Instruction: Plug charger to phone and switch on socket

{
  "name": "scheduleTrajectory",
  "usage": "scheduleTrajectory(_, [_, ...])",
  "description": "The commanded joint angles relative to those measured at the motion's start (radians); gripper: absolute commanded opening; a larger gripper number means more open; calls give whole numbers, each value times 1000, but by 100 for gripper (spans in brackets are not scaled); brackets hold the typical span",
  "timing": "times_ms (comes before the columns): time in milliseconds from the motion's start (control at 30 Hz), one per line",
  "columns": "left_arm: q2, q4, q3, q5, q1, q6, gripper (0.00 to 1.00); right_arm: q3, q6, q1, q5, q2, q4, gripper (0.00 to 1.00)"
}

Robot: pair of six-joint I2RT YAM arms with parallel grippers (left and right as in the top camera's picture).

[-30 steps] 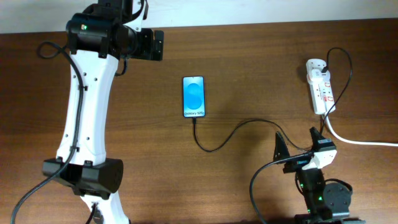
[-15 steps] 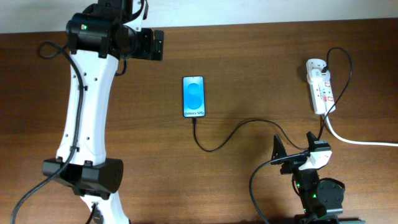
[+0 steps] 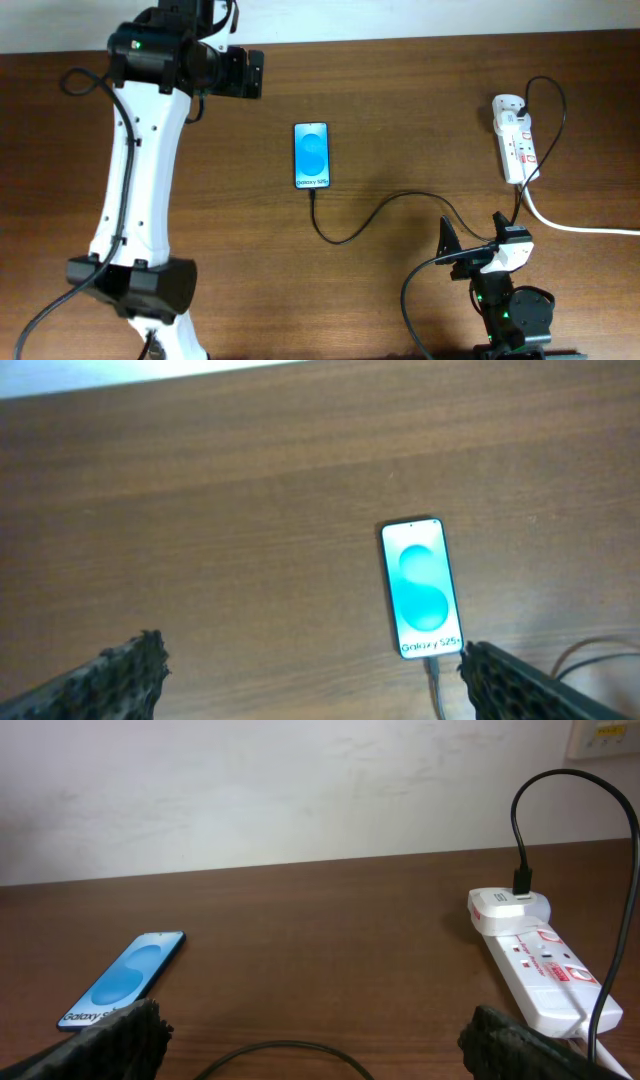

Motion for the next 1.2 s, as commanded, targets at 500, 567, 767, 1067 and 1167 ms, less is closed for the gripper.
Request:
scheduleTrajectory(500, [-1194, 1089, -1666, -7, 56, 151, 99, -9, 5, 11, 19, -11, -1, 98])
scheduleTrajectory(567, [-1344, 1180, -1814, -7, 69, 151, 99, -9, 5, 11, 19, -11, -1, 98])
scheduleTrajectory(767, [-1757, 1242, -2133, -7, 130, 151, 99, -9, 5, 11, 19, -11, -1, 98])
scheduleTrajectory(1067, [-1977, 1297, -2334, -8, 158, 223, 100, -9, 5, 11, 19, -11, -1, 98])
scheduleTrajectory(1167, [-1977, 1264, -2334, -9, 158, 248, 99, -9, 5, 11, 19, -11, -1, 98])
